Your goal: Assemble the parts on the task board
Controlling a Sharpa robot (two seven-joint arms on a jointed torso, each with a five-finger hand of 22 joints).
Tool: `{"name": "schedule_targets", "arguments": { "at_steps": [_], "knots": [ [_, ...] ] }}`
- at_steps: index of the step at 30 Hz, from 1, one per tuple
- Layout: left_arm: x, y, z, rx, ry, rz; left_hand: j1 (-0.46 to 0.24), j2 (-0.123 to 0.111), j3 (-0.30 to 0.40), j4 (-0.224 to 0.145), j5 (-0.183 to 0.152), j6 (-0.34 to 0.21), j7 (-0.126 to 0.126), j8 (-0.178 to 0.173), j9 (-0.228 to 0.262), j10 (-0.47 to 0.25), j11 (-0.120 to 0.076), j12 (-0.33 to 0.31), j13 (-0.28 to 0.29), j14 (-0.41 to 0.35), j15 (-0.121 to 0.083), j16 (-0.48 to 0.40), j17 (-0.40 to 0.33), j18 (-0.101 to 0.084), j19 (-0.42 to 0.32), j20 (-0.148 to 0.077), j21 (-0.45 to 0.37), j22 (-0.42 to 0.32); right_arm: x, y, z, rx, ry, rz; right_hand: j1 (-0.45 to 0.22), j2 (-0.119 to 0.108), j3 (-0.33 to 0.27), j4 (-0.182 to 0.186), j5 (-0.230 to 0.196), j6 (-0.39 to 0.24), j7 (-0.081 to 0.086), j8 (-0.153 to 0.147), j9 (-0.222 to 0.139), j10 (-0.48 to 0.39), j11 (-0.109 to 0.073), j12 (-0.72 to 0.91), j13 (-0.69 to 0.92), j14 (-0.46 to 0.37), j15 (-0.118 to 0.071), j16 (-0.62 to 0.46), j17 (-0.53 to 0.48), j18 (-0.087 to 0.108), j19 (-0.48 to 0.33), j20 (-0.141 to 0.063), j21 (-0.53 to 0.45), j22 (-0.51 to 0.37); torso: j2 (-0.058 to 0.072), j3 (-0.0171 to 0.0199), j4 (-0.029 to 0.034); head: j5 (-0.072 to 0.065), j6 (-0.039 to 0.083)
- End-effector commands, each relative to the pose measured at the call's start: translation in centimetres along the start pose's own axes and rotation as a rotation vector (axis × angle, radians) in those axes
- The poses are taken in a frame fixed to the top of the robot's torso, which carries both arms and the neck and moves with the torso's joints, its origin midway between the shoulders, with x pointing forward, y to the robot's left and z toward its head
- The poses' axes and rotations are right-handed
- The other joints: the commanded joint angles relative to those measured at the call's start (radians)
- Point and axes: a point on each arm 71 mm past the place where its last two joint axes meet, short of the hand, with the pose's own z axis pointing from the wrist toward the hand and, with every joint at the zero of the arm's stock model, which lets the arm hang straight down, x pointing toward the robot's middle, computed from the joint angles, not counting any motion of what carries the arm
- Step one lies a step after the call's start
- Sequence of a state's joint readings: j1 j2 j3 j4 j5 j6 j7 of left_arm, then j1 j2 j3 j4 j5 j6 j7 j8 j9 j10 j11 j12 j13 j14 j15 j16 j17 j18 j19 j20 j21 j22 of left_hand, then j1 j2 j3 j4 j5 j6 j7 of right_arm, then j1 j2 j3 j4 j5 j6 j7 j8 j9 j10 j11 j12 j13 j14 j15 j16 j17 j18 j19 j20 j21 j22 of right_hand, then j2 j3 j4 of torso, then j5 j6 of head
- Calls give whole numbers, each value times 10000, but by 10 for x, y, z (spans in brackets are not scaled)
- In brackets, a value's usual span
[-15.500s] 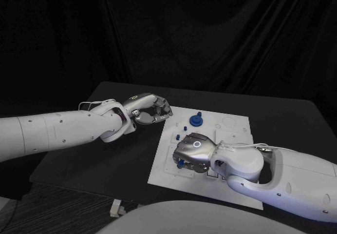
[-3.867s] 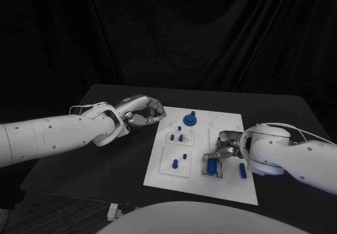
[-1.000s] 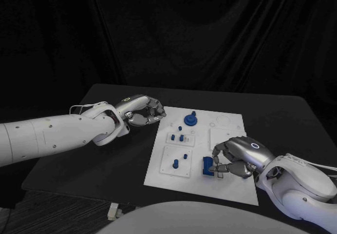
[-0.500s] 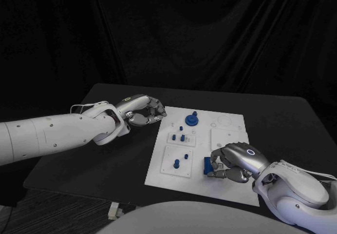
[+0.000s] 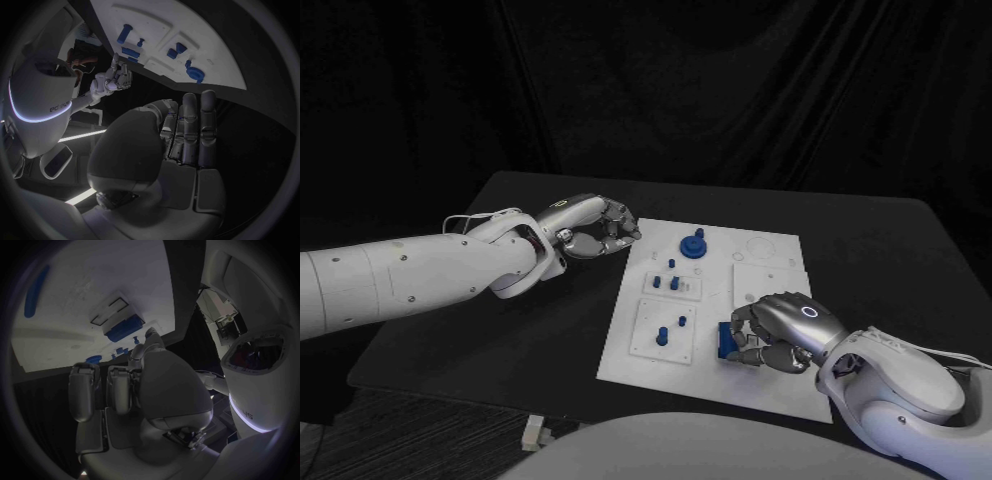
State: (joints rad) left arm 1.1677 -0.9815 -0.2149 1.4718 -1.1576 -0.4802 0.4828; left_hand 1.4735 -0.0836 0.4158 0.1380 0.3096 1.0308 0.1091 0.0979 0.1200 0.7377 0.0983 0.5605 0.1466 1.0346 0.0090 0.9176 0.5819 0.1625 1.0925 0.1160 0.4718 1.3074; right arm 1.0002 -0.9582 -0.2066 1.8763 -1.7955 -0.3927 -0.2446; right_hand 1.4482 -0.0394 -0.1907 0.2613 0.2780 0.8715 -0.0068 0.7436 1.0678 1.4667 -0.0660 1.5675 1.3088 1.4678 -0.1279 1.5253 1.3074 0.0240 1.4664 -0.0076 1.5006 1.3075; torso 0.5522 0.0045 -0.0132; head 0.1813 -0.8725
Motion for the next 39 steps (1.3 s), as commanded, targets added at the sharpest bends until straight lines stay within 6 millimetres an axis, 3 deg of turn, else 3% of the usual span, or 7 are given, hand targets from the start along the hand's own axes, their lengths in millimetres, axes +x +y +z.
{"name": "schedule_targets", "arguments": {
  "at_steps": [1, 5, 6, 7, 8, 14, 39],
  "knots": [
    [1, -2, 1, 132, -18, -48, 23, 99, 42, 38, 60, -10, 9, 43, 11, 40, 6, -32, -16, 15, 54, -35, -16, 70, -50, 2, 36, 364, 3, -2, 0, 304, 217, -285, 120, 19, 4, -85, 112, -75, -28, 44, 12, 1041, -54, 33, 2620, 834, -53, 8, 1642, -49, 658, -99, -37, 2381, 6, 2, 4, -8, -2],
    [1, -2, 1, 134, -17, -49, 23, 99, 42, 38, 60, -10, 9, 43, 11, 40, 6, -32, -16, 15, 54, -35, -16, 70, -50, 2, 36, 364, 4, -3, 1, 413, 310, -348, 190, 22, 37, -107, -48, -57, -28, 71, 20, 1041, -56, 33, 2620, 835, -50, 8, 1644, -45, 650, -98, -52, 2376, 13, 3, -3, -6, -2],
    [1, -2, 1, 135, -16, -50, 23, 99, 42, 38, 60, -10, 9, 43, 11, 40, 6, -32, -16, 15, 54, -35, -16, 70, -50, 2, 36, 364, 4, -4, 1, 462, 362, -375, 306, -314, 799, 114, -932, 10, -19, 93, -2, 1041, -45, 33, 2620, 837, -59, 10, 1651, -47, 650, -95, -52, 2376, 12, 2, -4, -4, -2],
    [1, -2, 1, 136, -16, -50, 23, 99, 42, 38, 60, -10, 9, 43, 11, 40, 6, -32, -16, 15, 54, -35, -16, 70, -50, 2, 36, 364, 4, -4, 2, 488, 393, -389, 86, -980, 2333, 278, -1462, 93, -5, 69, -74, 1041, -31, 33, 2620, 836, -37, 5, 1643, -45, 645, -92, -61, 2373, 11, 2, -6, -2, -2],
    [1, -2, 1, 138, -15, -50, 22, 95, 43, 34, 85, 5, 16, 57, 18, 67, 10, -26, -29, 13, 57, -33, -17, 73, -66, 6, 40, 362, 5, -4, 2, 510, 420, -402, -6, -1121, 2685, 301, -1529, 106, -8, 70, -88, 1041, -32, 33, 2620, 835, -33, 3, 1639, -41, 641, -85, -71, 2370, 12, 2, -6, 0, -2],
    [1, -2, 1, 148, -15, -52, 22, 95, 43, 34, 85, 5, 16, 57, 18, 67, 10, -26, -29, 13, 57, -33, -17, 73, -66, 6, 40, 362, 6, -5, 3, 633, 490, -444, 31, -1232, 3205, 294, -1788, 116, -10, 83, -105, 1041, -31, 33, 2620, 834, -30, -2, 1632, -36, 629, -78, -94, 2363, 6, 3, -4, 10, -2],
    [2, -2, 2, 173, 26, -73, 22, 95, 43, 34, 85, 5, 16, 57, 18, 67, 10, -26, -29, 13, 57, -33, -17, 73, -66, 6, 40, 362, 7, -4, 4, 702, 468, -512, -67, -1373, 3476, 298, -2166, 230, -17, 174, -97, 1041, -30, 33, 2620, 849, 7, 26, 1693, -49, 655, -50, -47, 2379, 9, 6, -2, -28, -2]
  ]
}}
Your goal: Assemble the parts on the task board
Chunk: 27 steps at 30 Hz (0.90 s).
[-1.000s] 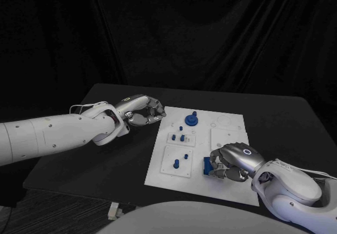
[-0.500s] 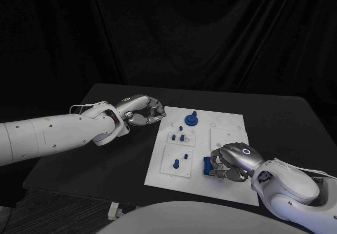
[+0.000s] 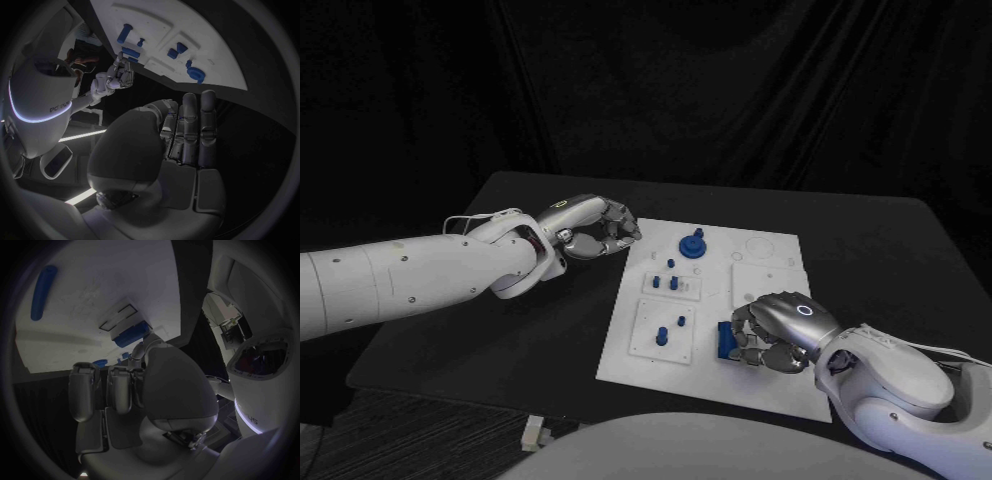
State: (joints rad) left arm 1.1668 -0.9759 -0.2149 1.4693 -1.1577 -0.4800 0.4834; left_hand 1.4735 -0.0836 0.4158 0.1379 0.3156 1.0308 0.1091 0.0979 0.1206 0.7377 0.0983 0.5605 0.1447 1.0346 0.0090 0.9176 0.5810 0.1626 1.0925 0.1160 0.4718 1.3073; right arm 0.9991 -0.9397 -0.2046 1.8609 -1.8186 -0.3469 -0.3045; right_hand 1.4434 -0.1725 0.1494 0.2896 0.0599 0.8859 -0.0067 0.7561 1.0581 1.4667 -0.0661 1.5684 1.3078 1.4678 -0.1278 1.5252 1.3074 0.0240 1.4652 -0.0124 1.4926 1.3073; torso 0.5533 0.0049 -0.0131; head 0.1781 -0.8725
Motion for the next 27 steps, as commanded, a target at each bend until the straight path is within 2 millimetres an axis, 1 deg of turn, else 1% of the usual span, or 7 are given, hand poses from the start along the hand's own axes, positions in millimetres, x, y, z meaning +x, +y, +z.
{"name": "schedule_targets", "arguments": {
  "at_steps": [1, 7, 12, 15, 19, 23, 27],
  "knots": [
    [1, -2, 1, 141, 12, -61, 22, 95, 43, 34, 25, 5, 16, 58, 11, 67, 10, -26, -10, 13, 57, -33, -8, 72, -66, 6, 41, 363, 3, -1, -2, 195, 65, -162, 113, -29, 175, -13, 350, 69, -29, 33, -16, 1041, -36, 24, 2629, 850, 9, 29, 1696, -48, 667, 3, 31, 2380, -4, 1, -6, 5, -2],
    [1, -1, 0, 138, 17, -62, 22, 97, 48, 32, 40, -1, 19, 58, 12, 77, 15, -27, -22, 12, 60, -33, -10, 73, -72, 9, 55, 363, 1, 1, -3, -92, -165, -118, 233, -182, 441, -36, 3362, -21, -5, -165, -181, 1041, -21, 24, 2629, 859, 18, 50, 1738, -68, 708, 14, 114, 2408, -4, -2, -4, 14, -2],
    [1, -1, 0, 138, 22, -64, 22, 97, 48, 32, 40, -1, 19, 58, 12, 77, 15, -27, -22, 12, 60, -33, -10, 73, -72, 9, 55, 363, 0, 2, -4, -280, -277, -61, 12, -225, 426, -5, 3634, -22, -8, -206, -219, 1041, -30, 24, 2629, 859, 15, 52, 1741, -73, 718, 14, 134, 2414, -1, -1, -1, -4, -2],
    [1, -1, 0, 133, 22, -64, 22, 97, 48, 32, 40, -1, 19, 58, 12, 77, 15, -27, -22, 12, 60, -33, -10, 73, -72, 9, 55, 363, -1, 3, -5, -360, -386, 6, -119, -259, 544, -14, 4390, -72, -21, -291, -280, 1041, -52, 24, 2629, 860, -2, 57, 1749, -75, 722, -2, 143, 2417, -3, -1, -1, 6, -2],
    [1, -1, 0, 126, 23, -62, 22, 97, 48, 32, 40, -1, 19, 58, 12, 77, 15, -27, -22, 12, 60, -33, -10, 73, -72, 9, 55, 363, -3, 4, -8, -423, -560, 121, -240, -269, 597, -9, 4628, -89, -27, -324, -306, 1041, -62, 24, 2629, 863, -14, 65, 1766, -79, 731, -10, 160, 2422, -5, 0, -9, 25, -2],
    [1, -1, 0, 125, 28, -64, 22, 97, 48, 32, 40, -1, 19, 58, 12, 77, 15, -27, -22, 12, 60, -33, -10, 73, -72, 9, 55, 363, -5, 4, -11, -457, -713, 225, -398, -329, 800, -23, 5442, -127, -42, -395, -359, 1041, -85, 24, 2629, 861, -38, 64, 1762, -79, 733, -35, 166, 2424, -4, -2, -7, 27, -2],
    [1, -1, 0, 123, 35, -66, 22, 97, 48, 32, 40, -1, 19, 58, 12, 77, 15, -27, -22, 12, 60, -33, -10, 73, -72, 9, 55, 363, -7, 4, -14, -443, -824, 289, -505, -366, 886, -13, 5752, -156, -37, -428, -379, 1041, -90, 24, 2629, 863, -46, 69, 1772, -80, 734, -42, 168, 2424, -2, -1, -5, 28, -2]
  ]
}}
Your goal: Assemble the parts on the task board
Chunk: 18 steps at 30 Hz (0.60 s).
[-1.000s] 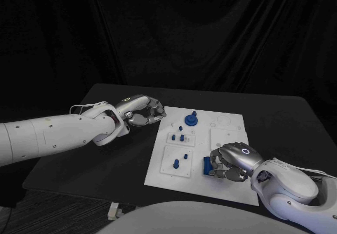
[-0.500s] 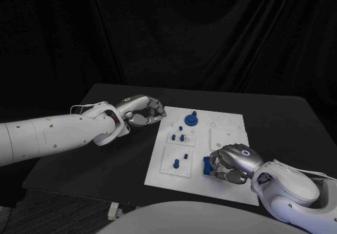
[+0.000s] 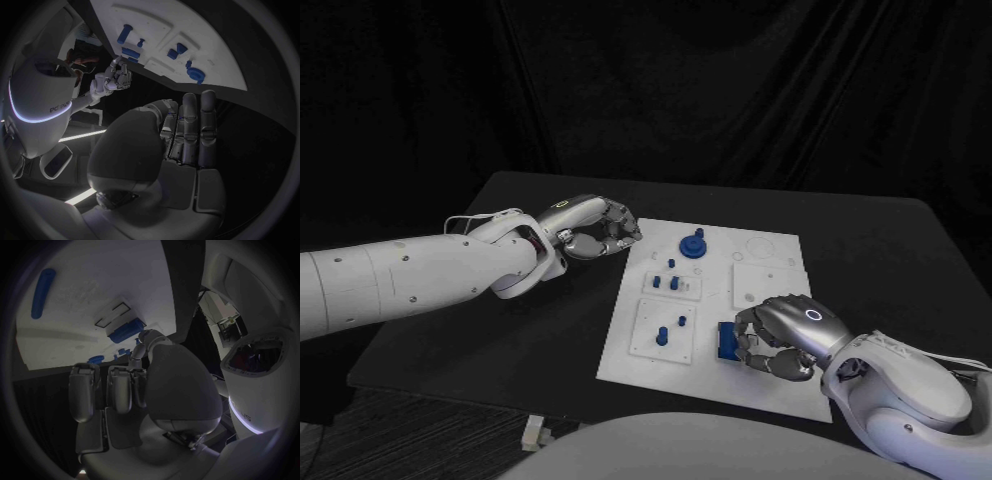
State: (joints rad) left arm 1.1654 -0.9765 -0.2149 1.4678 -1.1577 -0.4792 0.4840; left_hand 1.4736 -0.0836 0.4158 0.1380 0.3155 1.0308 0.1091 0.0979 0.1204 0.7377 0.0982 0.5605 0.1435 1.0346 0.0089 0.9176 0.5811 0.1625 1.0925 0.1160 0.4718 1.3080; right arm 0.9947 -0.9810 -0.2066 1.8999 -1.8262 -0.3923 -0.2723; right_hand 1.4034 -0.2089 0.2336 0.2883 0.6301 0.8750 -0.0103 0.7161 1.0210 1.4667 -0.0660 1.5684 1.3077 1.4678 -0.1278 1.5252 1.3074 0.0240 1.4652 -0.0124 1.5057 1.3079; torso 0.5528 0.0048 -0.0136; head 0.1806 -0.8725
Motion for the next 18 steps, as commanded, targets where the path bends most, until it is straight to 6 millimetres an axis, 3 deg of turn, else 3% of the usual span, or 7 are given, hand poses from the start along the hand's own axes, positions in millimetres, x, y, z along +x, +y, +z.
{"name": "schedule_targets", "arguments": {
  "at_steps": [1, 4, 6, 15, 17, 18],
  "knots": [
    [1, -1, 0, 139, 24, -64, 22, 98, 48, 32, 40, -2, 19, 58, 14, 77, 16, -27, -10, 12, 60, -33, -11, 74, -72, 9, 55, 356, -4, 2, -3, -130, -464, 141, -146, -26, 36, 3, 5, -55, 2, -32, -9, 1041, -92, 24, 2631, 862, -48, 68, 1769, -81, 738, -45, 44, 2420, 2, 0, -2, 8, -2],
    [1, -1, 0, 132, 27, -64, 22, 98, 48, 32, 40, -2, 19, 58, 14, 77, 16, -27, -10, 12, 60, -33, -11, 74, -72, 9, 55, 356, -5, 1, -5, -91, -575, 182, -245, -41, 19, 4, -194, -60, -2, -27, -4, 1041, -99, 24, 2631, 862, -56, 68, 1770, -81, 737, -51, 43, 2420, 1, 1, -1, 10, -2],
    [1, -1, 0, 127, 31, -65, 22, 98, 48, 32, 40, -2, 19, 58, 14, 77, 16, -27, -10, 12, 60, -33, -11, 74, -72, 9, 55, 356, -6, 0, -7, -49, -635, 204, -323, -29, -20, -4, -643, -59, -15, -6, 12, 1041, -112, 24, 2631, 865, -69, 77, 1787, -82, 741, -63, 51, 2422, 0, 1, -1, 1, -2],
    [1, -1, 0, 128, 37, -68, 22, 98, 48, 32, 40, -2, 19, 58, 14, 77, 16, -27, -10, 12, 60, -33, -11, 74, -72, 9, 55, 356, -8, -5, -13, 199, -628, 231, -112, 74, 171, -79, -529, -99, -26, -46, -12, 1041, -126, 24, 2631, 864, -90, 75, 1783, -84, 745, -82, 60, 2425, -1, 1, -5, -8, -2],
    [1, -1, 0, 125, 39, -69, 22, 98, 48, 32, 40, -2, 19, 58, 14, 77, 16, -27, -10, 12, 60, -33, -11, 74, -72, 9, 55, 356, -8, -8, -15, 311, -586, 208, -122, 80, 216, -51, -1095, -91, -17, -232, -182, 1041, -114, 24, 2631, 864, -95, 76, 1783, -85, 745, -78, 60, 2424, -2, 1, -4, -6, -2],
    [1, -1, 0, 120, 42, -69, 22, 98, 48, 32, 40, -2, 19, 58, 14, 77, 16, -27, -10, 12, 60, -33, -11, 74, -72, 9, 55, 356, -10, -11, -18, 439, -552, 160, -271, 208, 136, -45, -2394, -63, 14, -744, -659, 1041, -105, 24, 2631, 859, -73, 66, 1762, -87, 744, -69, 60, 2424, -4, 1, -3, -7, -2]
  ]
}}
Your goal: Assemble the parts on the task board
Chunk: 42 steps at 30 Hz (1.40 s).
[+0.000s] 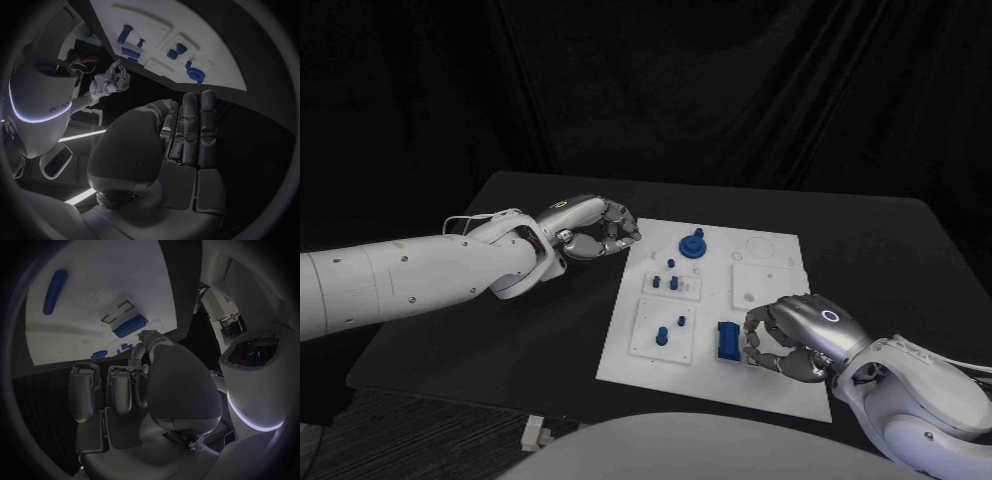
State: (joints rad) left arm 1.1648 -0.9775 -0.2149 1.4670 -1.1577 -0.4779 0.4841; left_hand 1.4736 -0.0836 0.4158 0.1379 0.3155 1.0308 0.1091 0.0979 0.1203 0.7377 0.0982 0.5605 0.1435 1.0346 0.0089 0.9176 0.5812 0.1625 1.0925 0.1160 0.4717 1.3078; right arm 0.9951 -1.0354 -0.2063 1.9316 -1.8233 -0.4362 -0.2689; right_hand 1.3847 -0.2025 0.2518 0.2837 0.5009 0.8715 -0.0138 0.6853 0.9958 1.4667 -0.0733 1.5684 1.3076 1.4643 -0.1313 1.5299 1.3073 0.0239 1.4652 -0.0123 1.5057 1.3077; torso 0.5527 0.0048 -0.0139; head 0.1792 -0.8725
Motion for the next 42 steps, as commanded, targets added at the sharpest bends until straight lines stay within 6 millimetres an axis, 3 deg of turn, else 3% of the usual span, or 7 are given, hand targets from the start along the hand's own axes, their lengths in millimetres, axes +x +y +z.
{"name": "schedule_targets", "arguments": {
  "at_steps": [1, 4, 13, 24, 35, 39, 42],
  "knots": [
    [1, -1, 0, 135, 31, -67, 22, 98, 48, 32, 40, -1, 19, 58, 15, 77, 15, -27, -11, 12, 60, -33, -12, 74, -73, 9, 56, 358, -6, -5, -4, 282, -156, -8, -258, 256, -135, -14, -2034, -55, 144, -1118, -1041, 1041, 41, 24, 2632, 892, -12, 14, 1752, -87, 738, -16, 50, 2422, -2, 1, 3, 1, -2],
    [1, -1, 0, 132, 31, -67, 20, 107, 55, 33, 52, -4, 21, 61, 17, 88, 19, -28, -24, 10, 64, -32, -14, 76, -88, 12, 55, 355, -16, -13, -6, 594, -343, -93, -799, 308, -534, 82, -3294, 363, 459, -2860, -3150, 1041, 255, 24, 2632, 892, 137, 14, 1748, -87, 743, 155, 57, 2424, 0, 2, 3, -31, -2],
    [2, -2, 1, 160, 45, -77, 20, 107, 55, 33, 52, -4, 21, 61, 17, 88, 19, -28, -24, 10, 64, -32, -14, 76, -88, 12, 55, 355, -40, -25, -4, 990, -676, -430, -999, 226, -755, 107, -3986, 911, 454, -3198, -4093, 1041, 297, 24, 2632, 913, 202, 63, 1846, -105, 791, 156, 144, 2455, -4, -1, 2, -126, -2],
    [2, -2, 2, 152, 56, -87, 20, 112, 59, 32, 57, -5, 22, 63, 18, 94, 19, -28, -30, 8, 65, -32, -15, 77, -95, 14, 56, 353, -26, -22, 0, 971, -262, -428, -788, 120, -908, 101, -4149, 339, 131, -227, -1597, 1041, 24, 24, 2632, 920, -9, 86, 1888, -107, 793, -36, 153, 2457, 4, -1, 2, -117, -2],
    [2, -2, 2, 179, 61, -92, 20, 112, 59, 32, 57, -5, 22, 63, 18, 94, 19, -28, -30, 8, 65, -32, -15, 77, -95, 14, 56, 353, -16, -16, 2, 920, -83, -357, -1000, 53, -999, 110, -4306, -54, 35, 1041, -227, 1041, -28, 24, 2632, 925, -51, 100, 1915, -113, 806, -75, 179, 2465, 1, 2, 0, -163, -2],
    [3, -2, 2, 184, 61, -94, 20, 112, 59, 32, 57, -5, 22, 63, 18, 94, 19, -28, -30, 8, 65, -32, -15, 77, -95, 14, 56, 353, -10, -12, 3, 833, -3, -340, -1203, -55, -1103, 113, -4433, 580, -41, 2619, 1251, 1041, -83, 24, 2632, 925, -84, 105, 1923, -113, 805, -117, 180, 2465, 3, 1, 3, -157, -2],
    [2, -2, 2, 174, 58, -93, 20, 112, 59, 32, 57, -5, 22, 63, 18, 94, 19, -28, -30, 8, 65, -32, -15, 77, -95, 14, 56, 353, -3, -9, 4, 790, 139, -312, -1244, -71, -1122, 113, -4438, 814, -60, 3018, 1609, 1041, -95, 24, 2632, 923, -98, 99, 1910, -113, 805, -122, 179, 2465, 5, 1, -1, -138, -2]
  ]
}}
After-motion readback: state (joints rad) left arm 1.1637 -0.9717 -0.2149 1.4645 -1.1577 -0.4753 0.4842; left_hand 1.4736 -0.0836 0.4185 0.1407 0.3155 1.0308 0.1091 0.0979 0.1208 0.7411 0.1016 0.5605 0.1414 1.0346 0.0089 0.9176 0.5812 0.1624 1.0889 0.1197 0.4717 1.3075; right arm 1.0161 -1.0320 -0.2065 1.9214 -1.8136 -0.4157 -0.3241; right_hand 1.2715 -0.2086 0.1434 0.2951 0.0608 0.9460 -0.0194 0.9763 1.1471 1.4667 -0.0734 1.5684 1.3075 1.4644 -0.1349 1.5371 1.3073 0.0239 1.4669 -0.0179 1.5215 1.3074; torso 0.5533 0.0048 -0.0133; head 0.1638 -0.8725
